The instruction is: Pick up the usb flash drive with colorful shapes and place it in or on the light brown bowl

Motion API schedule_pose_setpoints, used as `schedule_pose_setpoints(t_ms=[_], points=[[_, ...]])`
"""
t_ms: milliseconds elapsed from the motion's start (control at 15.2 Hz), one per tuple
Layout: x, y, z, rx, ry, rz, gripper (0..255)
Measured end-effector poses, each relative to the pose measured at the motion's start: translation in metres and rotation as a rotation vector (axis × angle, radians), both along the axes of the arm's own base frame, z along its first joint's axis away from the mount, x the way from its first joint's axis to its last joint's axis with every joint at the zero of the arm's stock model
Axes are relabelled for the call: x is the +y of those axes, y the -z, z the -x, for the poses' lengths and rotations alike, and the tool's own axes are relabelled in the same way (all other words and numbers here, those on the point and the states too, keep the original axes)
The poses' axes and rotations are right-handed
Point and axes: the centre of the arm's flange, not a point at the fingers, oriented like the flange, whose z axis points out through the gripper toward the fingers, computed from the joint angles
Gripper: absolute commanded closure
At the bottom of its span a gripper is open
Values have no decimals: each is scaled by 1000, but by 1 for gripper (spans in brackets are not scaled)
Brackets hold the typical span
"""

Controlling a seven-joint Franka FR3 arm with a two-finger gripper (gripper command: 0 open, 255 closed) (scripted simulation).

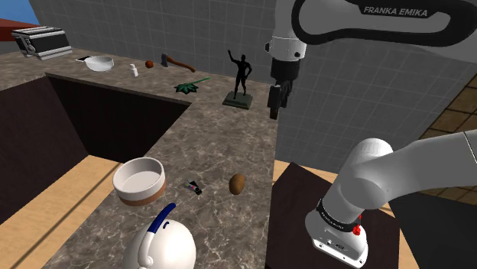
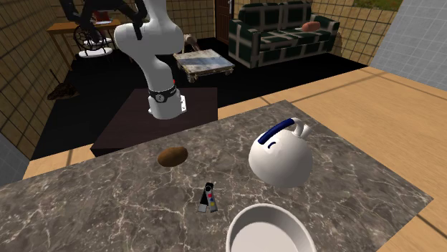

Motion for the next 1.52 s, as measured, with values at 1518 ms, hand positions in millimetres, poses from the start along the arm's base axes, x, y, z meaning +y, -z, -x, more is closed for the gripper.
schedule_pose_setpoints(t_ms=[1518], points=[[123,213,-108,-78,29,-20,0]])
